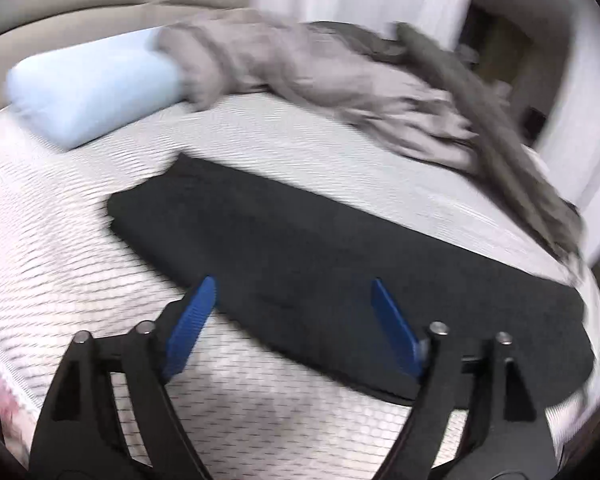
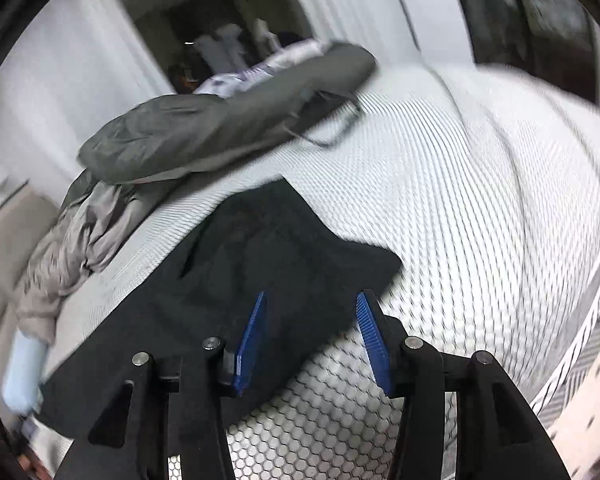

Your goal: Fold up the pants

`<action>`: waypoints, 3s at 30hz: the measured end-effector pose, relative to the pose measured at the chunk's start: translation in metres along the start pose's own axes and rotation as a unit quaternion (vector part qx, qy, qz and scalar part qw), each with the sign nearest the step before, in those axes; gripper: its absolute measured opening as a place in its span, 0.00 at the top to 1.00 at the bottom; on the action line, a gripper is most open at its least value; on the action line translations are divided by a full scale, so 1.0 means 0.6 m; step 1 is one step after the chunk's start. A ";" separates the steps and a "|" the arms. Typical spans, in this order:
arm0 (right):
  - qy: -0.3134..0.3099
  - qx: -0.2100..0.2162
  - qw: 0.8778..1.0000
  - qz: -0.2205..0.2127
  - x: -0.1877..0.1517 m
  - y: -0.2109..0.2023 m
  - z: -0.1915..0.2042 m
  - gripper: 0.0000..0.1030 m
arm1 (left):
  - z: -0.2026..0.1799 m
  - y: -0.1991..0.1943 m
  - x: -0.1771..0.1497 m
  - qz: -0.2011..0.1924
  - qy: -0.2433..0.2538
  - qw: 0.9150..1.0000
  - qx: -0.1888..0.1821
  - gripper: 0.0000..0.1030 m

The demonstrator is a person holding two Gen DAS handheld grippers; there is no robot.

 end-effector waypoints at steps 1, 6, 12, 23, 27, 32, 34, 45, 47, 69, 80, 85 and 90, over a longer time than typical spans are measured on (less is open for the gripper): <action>-0.018 0.007 1.000 0.002 -0.002 0.000 0.020 0.54 | -0.022 0.003 -0.005 0.004 0.011 1.000 -0.018 0.20; -0.125 0.064 0.989 0.050 -0.050 0.027 0.146 0.41 | -0.176 0.037 -0.060 0.059 0.070 0.990 -0.105 0.20; -0.267 0.098 0.953 0.100 -0.158 0.079 0.302 0.23 | -0.363 0.062 -0.151 0.100 0.183 0.967 -0.145 0.12; -0.374 -0.023 0.920 0.113 -0.153 0.135 0.203 0.22 | -0.446 0.092 -0.270 0.151 0.280 0.940 -0.126 0.05; -0.288 -0.128 0.945 0.085 -0.063 0.142 0.023 0.21 | -0.404 0.092 -0.256 0.158 0.265 0.945 -0.109 0.04; -0.241 -0.098 0.963 0.073 -0.030 0.127 -0.014 0.22 | -0.372 0.085 -0.223 0.143 0.245 0.954 -0.099 0.04; -0.262 -0.090 0.959 0.053 -0.027 0.111 0.028 0.22 | -0.383 0.087 -0.200 0.131 0.238 0.955 -0.115 0.04; -0.355 0.009 0.923 0.151 -0.117 0.228 0.265 0.19 | -0.498 0.162 -0.184 0.148 0.330 0.925 -0.115 0.04; -0.380 -0.019 0.915 0.137 -0.108 0.236 0.250 0.18 | -0.473 0.184 -0.194 0.170 0.318 0.925 -0.116 0.04; -0.309 0.027 0.938 0.155 -0.084 0.271 0.301 0.16 | -0.470 0.253 -0.132 0.168 0.275 0.941 -0.098 0.04; -0.240 -0.190 0.947 0.100 0.034 0.302 0.073 0.15 | -0.431 0.273 -0.135 0.186 0.290 0.933 -0.104 0.01; -0.154 -0.163 0.972 0.076 0.091 0.264 0.036 0.23 | -0.439 0.266 -0.123 0.188 0.285 0.934 -0.106 0.02; -0.223 -0.063 0.971 0.058 0.065 0.253 0.212 0.23 | -0.463 0.289 -0.088 0.171 0.252 0.946 -0.113 0.02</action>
Point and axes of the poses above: each gripper's, at about its wrist camera, not at the fingertips, and y roughly the way its jaws point, z to its left, x to its top, the point moved 9 cm from there along y, roughly the way its jaws point
